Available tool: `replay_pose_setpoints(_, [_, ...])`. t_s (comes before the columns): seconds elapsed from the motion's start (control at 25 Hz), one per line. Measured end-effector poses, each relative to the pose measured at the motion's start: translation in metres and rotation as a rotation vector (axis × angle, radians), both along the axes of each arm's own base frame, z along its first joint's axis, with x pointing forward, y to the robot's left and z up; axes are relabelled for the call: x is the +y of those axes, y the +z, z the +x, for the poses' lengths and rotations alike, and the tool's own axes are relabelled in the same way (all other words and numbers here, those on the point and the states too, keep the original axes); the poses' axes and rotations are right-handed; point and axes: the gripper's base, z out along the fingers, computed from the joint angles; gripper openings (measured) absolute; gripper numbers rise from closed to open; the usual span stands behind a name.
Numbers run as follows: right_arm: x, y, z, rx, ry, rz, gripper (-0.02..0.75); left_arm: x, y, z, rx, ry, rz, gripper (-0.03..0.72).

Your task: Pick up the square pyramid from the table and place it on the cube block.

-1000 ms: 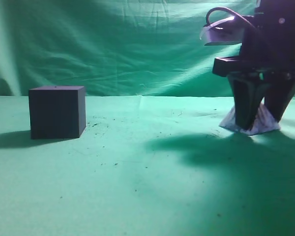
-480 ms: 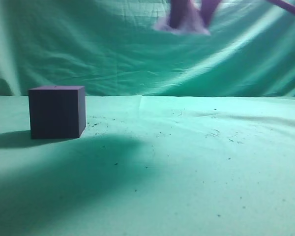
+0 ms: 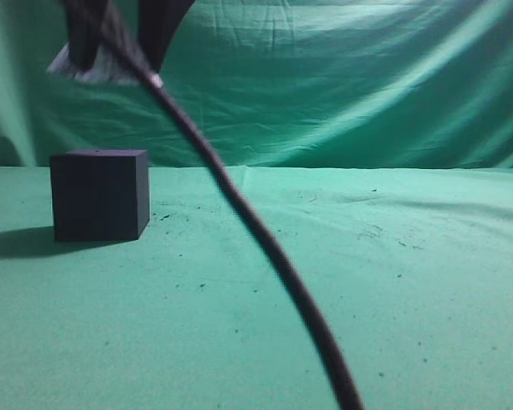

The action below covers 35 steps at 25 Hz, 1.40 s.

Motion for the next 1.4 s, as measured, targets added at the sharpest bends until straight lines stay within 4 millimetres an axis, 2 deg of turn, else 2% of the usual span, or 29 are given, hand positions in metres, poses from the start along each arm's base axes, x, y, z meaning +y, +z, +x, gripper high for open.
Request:
replay_pose_setpoints(0.12, [0.014,-0.019,0.007,0.019,0.007,-0.022,0.359,0.0,0.0,0.0,0.0,0.0,0.0,0.0])
replay_pose_setpoints(0.32, [0.022,-0.046,0.013,0.056,0.006,-0.069,0.359,0.0,0.0,0.0,0.0,0.0,0.0,0.0])
replay_pose_setpoints(0.52, [0.023,-0.045,0.013,0.055,0.005,-0.064,0.359,0.0,0.0,0.0,0.0,0.0,0.0,0.0])
replay_pose_setpoints(0.56, [0.022,-0.04,0.013,0.051,0.005,-0.058,0.29,0.0,0.0,0.0,0.0,0.0,0.0,0.0])
replay_pose_setpoints(0.64, [0.022,-0.036,0.012,0.049,0.004,-0.056,0.295,0.0,0.0,0.0,0.0,0.0,0.0,0.0])
replay_pose_setpoints(0.76, [0.024,-0.04,0.014,0.061,0.003,-0.072,0.447,0.0,0.0,0.0,0.0,0.0,0.0,0.0])
replay_pose_setpoints(0.8, [0.025,-0.035,0.015,0.052,0.003,-0.061,0.501,0.0,0.0,0.0,0.0,0.0,0.0,0.0])
replay_pose_setpoints(0.88, [0.028,-0.021,0.017,0.027,-0.006,-0.019,0.557,0.0,0.0,0.0,0.0,0.0,0.0,0.0])
replay_pose_setpoints(0.92, [0.028,-0.008,0.017,0.006,-0.015,0.014,0.544,0.0,0.0,0.0,0.0,0.0,0.0,0.0])
replay_pose_setpoints(0.96, [0.028,-0.008,0.017,0.006,-0.015,0.014,0.544,0.0,0.0,0.0,0.0,0.0,0.0,0.0])
replay_pose_setpoints(1.0, [0.027,0.006,0.016,-0.015,-0.019,0.047,0.544,0.0,0.0,0.0,0.0,0.0,0.0,0.0])
replay_pose_setpoints(1.04, [0.023,0.035,0.012,-0.056,-0.023,0.109,0.47,0.0,0.0,0.0,0.0,0.0,-0.002,0.0])
replay_pose_setpoints(1.2, [0.0,0.098,-0.006,-0.133,-0.023,0.215,0.147,0.0,0.0,0.0,0.0,0.0,-0.004,0.0])
replay_pose_setpoints(1.24, [-0.008,0.114,-0.011,-0.152,-0.024,0.242,0.086,0.0,0.0,0.0,0.0,0.0,-0.004,0.0])
replay_pose_setpoints(1.36, [-0.03,0.155,-0.029,-0.208,-0.025,0.318,0.0,0.0,0.0,0.0,0.0,0.0,-0.004,0.0])
replay_pose_setpoints(1.4, [-0.037,0.166,-0.034,-0.223,-0.025,0.338,0.0,0.0,0.0,0.0,0.0,0.0,-0.004,0.0])
